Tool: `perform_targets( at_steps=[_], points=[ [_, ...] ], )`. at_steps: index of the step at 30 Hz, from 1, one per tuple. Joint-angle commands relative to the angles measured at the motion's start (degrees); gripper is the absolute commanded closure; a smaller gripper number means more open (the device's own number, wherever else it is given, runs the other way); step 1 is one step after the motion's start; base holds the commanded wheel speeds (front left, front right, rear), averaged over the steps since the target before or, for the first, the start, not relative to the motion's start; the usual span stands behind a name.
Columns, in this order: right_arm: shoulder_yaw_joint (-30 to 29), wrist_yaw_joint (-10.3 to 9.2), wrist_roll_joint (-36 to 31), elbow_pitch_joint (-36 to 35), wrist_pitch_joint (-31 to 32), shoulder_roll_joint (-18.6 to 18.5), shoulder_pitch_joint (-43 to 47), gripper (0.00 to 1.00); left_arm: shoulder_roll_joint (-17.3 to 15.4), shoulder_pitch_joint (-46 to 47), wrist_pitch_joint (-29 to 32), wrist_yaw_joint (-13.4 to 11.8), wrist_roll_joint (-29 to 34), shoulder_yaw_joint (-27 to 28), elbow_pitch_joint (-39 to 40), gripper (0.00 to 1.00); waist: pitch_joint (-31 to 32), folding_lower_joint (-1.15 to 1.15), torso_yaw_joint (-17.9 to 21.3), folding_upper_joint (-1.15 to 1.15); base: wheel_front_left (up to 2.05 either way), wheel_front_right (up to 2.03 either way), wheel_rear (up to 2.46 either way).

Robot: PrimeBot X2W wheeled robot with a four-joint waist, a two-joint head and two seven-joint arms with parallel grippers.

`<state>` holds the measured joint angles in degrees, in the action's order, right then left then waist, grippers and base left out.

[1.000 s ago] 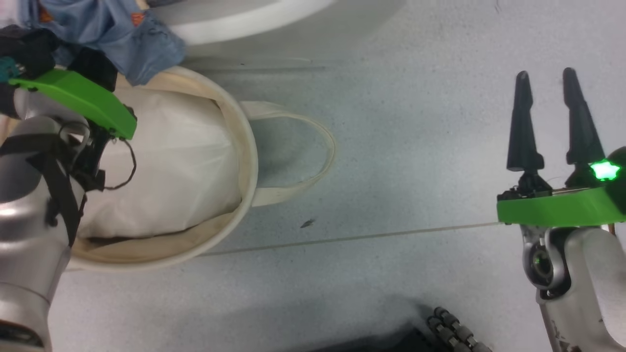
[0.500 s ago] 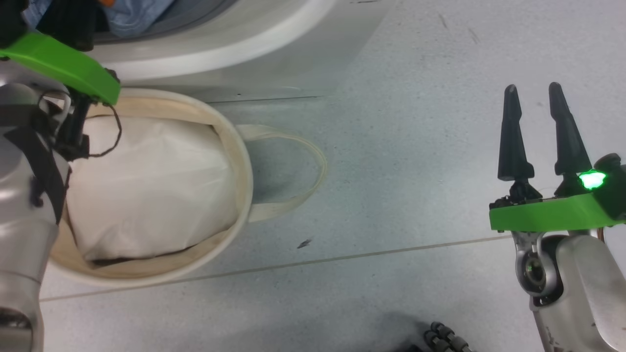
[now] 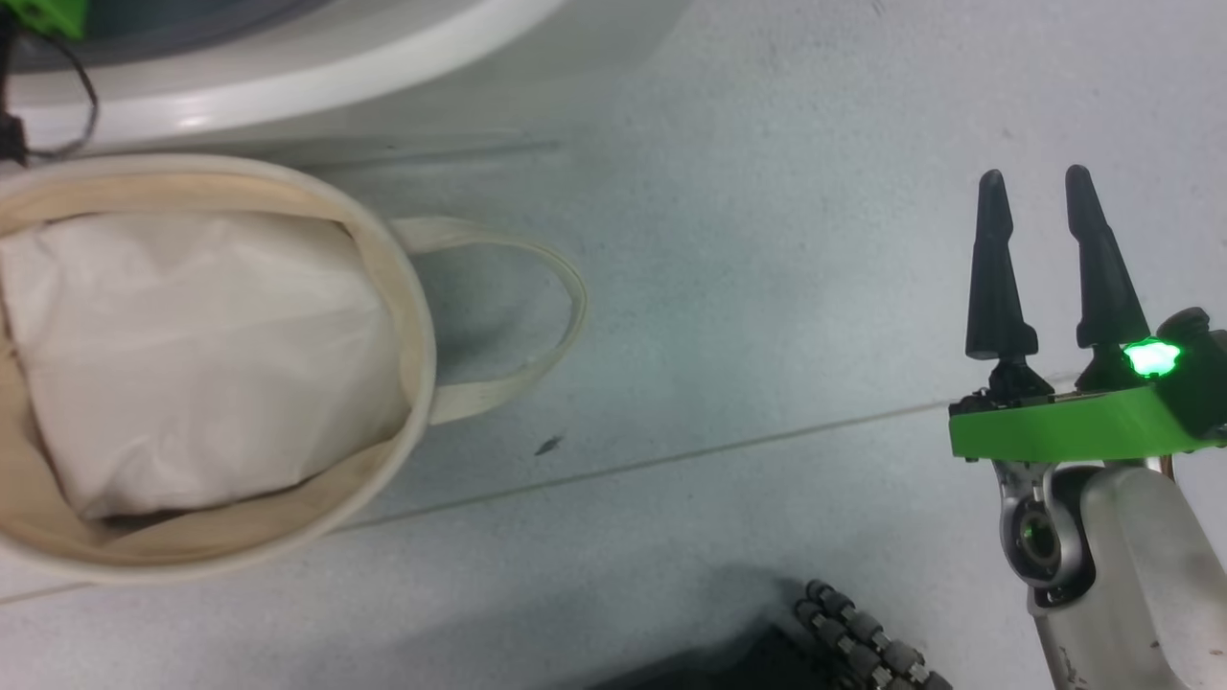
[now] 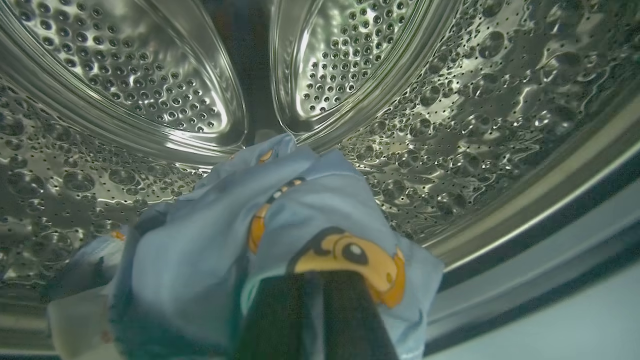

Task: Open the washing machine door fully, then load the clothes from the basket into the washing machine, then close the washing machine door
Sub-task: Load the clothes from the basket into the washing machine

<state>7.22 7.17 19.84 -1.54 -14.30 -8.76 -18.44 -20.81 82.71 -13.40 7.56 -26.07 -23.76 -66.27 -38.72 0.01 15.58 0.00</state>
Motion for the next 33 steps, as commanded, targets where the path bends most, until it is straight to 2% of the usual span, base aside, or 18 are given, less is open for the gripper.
perform_targets(
  at_steps=[1, 8, 16, 21, 22, 23, 26, 30, 33],
  points=[
    [0.5, 0.32, 0.2, -2.1, -0.7, 0.3, 1.8, 0.00, -2.7, 3.8, -0.3, -0.3, 0.8, 0.2, 0.0, 1.00, -2.0, -0.01, 1.2, 0.00, 0.00, 0.00, 0.00],
    [0.1, 0.32, -0.1, -3.0, -0.7, 0.8, 1.9, 0.00, -2.8, 8.2, -1.5, -0.6, 2.0, -0.1, -1.3, 1.00, -4.1, -0.01, 1.9, 0.00, 0.00, 0.00, 0.00],
    [0.4, 0.32, -0.9, -3.2, -0.7, 1.3, 1.9, 0.00, -4.3, 10.3, -1.6, -2.2, 3.9, 0.9, 1.9, 1.00, -5.5, -0.01, 1.1, 0.00, 0.06, 0.06, 0.06],
    [0.3, 0.32, -1.4, -3.1, -0.7, 1.7, 1.9, 0.00, -3.7, 10.3, -1.6, -2.3, 4.1, 1.0, -1.7, 1.00, -5.0, -0.01, 1.0, 0.00, 0.02, 0.02, 0.02],
    [0.4, 0.32, -1.5, -3.1, -0.7, 1.8, 1.8, 0.00, -3.4, 10.3, -1.1, -2.3, 3.8, 1.0, -3.1, 0.58, -4.8, -0.01, 1.1, 0.00, 0.00, 0.00, 0.00],
    [0.5, 0.32, -1.5, -3.0, -0.7, 1.8, 1.7, 0.00, -3.2, 10.3, -0.2, -2.5, 3.5, 1.1, -4.3, 0.00, -4.5, -0.01, 1.2, 0.00, 0.00, 0.00, 0.00],
    [0.8, 0.32, -1.4, -2.9, -0.7, 1.9, 1.5, 0.00, -2.6, 10.2, 4.4, -3.0, 3.2, 0.8, -6.3, 0.00, -3.6, -0.01, 1.5, 0.00, 0.00, 0.00, 0.00],
    [1.0, 0.32, -1.3, -2.3, -0.7, 1.7, 1.6, 0.00, -2.0, 9.0, 15.1, -4.5, 2.7, 0.2, -7.4, 0.00, -2.3, -0.01, 1.8, 0.00, 0.00, 0.00, 0.00],
    [1.1, 0.32, -1.1, -2.1, -0.7, 1.7, 1.6, 0.00, -1.6, 8.3, 20.4, -4.9, 2.4, -0.2, -7.5, 0.00, -1.4, -0.01, 2.1, 0.00, 0.00, 0.00, 0.00]
  ],
)
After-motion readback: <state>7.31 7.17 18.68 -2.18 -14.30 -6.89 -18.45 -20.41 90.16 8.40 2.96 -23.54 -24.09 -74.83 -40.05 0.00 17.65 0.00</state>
